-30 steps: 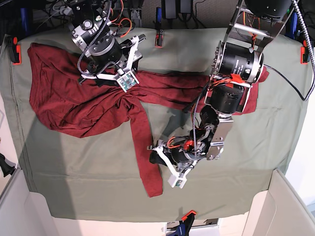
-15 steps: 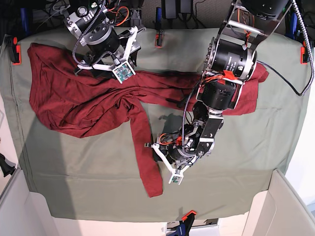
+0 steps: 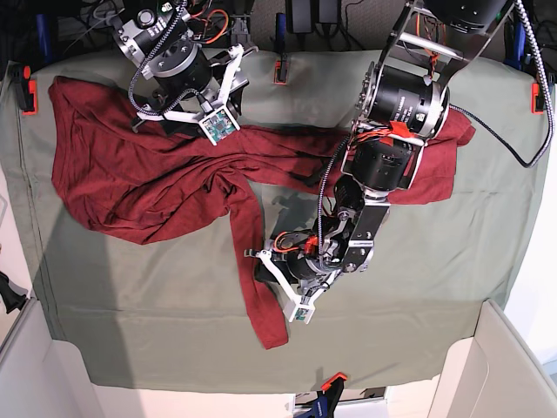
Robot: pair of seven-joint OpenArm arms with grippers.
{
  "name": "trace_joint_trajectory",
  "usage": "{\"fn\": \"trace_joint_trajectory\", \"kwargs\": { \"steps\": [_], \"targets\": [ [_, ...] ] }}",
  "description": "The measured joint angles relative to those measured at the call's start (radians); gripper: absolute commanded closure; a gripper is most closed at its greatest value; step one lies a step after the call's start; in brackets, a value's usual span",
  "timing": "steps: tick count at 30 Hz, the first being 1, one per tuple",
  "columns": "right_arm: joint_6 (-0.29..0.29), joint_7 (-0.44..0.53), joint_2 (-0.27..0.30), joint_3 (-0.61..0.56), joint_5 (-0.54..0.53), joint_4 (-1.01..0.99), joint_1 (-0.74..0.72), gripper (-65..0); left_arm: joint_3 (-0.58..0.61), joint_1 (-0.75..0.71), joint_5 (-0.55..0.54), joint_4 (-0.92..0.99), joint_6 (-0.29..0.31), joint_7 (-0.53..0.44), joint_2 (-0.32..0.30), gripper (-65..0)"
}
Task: Fold the T-shirt properly
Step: 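Grasp the red sleeve cuff with the left gripper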
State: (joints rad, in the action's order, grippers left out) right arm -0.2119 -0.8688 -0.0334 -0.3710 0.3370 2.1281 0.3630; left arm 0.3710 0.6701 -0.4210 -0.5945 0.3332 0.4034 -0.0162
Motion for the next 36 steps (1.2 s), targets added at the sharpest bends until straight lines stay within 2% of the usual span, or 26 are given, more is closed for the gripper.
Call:
{"fn": "trace_joint_trajectory", "kwargs": {
  "steps": [6,10,20,21,22,25,29,32,36],
  "targets": [
    [0.0,0.0,0.0,0.0,0.0,0.0,0.0,-31.2,0.0,0.0,0.0,0.0,0.0,0.004,0.005,-32.4],
    [0.0,0.0,0.0,0.0,0.0,0.0,0.0,-31.2,0.0,-0.002,-0.046,0.0,0.049,0.031,0.019,-32.4],
    [0.0,0.0,0.0,0.0,0.0,0.0,0.0,-31.2,0.0,0.017,-0.013,0.0,0.052,0.045,0.041,-31.7],
    [0.0,0.0,0.0,0.0,0.0,0.0,0.001,-31.2,0.0,0.016,-0.005,0.0,0.037,0.045,0.041,-28.9],
    [0.0,0.0,0.0,0.0,0.0,0.0,0.0,-31.2,0.0,0.017,0.007,0.0,0.029,0.045,0.042,-23.5],
    [0.0,0.0,0.0,0.0,0.0,0.0,0.0,-31.2,0.0,0.016,0.068,0.0,0.023,0.015,0.041,0.0],
    [0.0,0.0,0.0,0.0,0.0,0.0,0.0,-31.2,0.0,0.014,0.125,0.0,0.023,-0.008,0.041,0.0],
    [0.0,0.0,0.0,0.0,0.0,0.0,0.0,-31.2,0.0,0.016,0.125,0.0,0.023,-0.035,0.03,0.0],
    [0.0,0.001,0.003,0.0,0.0,0.0,0.001,-31.2,0.001,0.016,0.089,-0.064,0.026,-0.014,-0.042,0.0]
  ]
}}
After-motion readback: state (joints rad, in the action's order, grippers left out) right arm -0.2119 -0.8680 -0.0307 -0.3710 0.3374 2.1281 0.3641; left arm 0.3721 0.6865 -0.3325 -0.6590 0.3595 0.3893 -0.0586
